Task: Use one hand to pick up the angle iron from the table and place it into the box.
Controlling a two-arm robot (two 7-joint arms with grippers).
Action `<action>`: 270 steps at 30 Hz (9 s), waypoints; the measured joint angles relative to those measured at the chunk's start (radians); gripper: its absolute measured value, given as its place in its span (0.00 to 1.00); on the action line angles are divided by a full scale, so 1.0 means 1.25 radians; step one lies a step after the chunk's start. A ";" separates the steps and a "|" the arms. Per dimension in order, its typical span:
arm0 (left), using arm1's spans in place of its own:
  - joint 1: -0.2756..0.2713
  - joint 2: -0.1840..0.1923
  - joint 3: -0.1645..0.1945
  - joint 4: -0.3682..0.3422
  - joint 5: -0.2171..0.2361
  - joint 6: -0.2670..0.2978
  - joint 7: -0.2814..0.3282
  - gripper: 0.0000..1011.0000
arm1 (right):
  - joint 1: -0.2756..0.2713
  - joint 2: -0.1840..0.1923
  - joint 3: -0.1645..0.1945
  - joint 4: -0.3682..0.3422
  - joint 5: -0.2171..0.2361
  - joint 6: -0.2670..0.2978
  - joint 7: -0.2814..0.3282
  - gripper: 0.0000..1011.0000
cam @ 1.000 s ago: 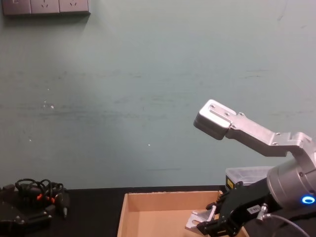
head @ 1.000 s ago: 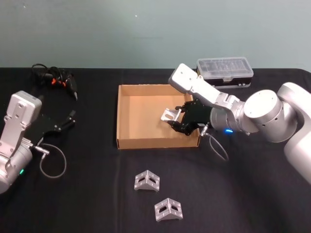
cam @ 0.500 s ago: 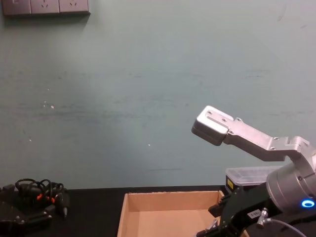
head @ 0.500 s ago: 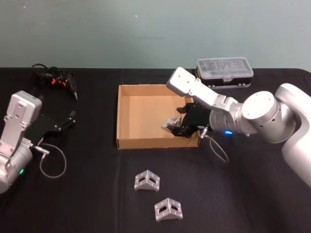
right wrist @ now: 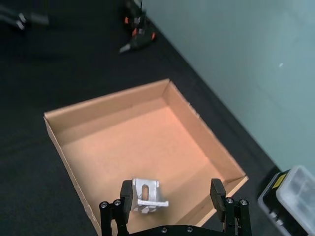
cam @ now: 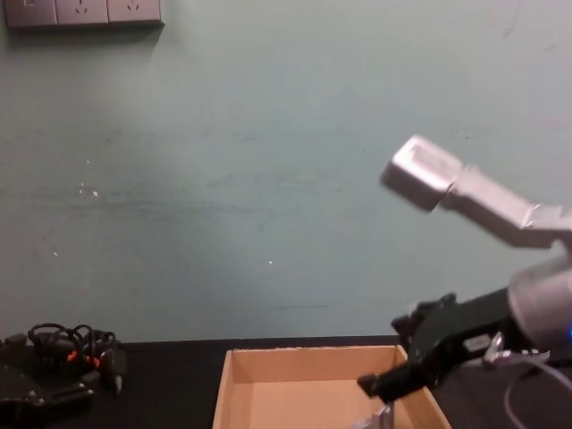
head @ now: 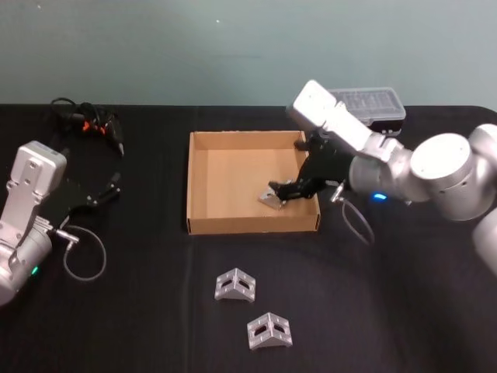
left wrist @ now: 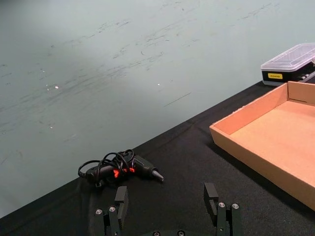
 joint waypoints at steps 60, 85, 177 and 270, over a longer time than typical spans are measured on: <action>0.000 0.000 0.000 0.000 0.000 0.000 0.000 1.00 | -0.131 0.279 -0.120 -0.261 0.201 -0.083 0.321 0.99; 0.000 0.000 0.000 0.000 0.000 0.000 0.000 1.00 | -0.084 0.227 -0.193 -0.178 0.202 -0.102 0.296 0.99; 0.000 0.000 0.000 0.000 0.000 0.000 0.000 1.00 | 0.046 -0.082 -0.097 0.109 0.111 -0.007 -0.028 0.44; 0.000 0.000 0.000 0.000 0.000 0.000 0.000 1.00 | -0.080 0.123 -0.125 -0.113 0.207 -0.040 0.203 0.99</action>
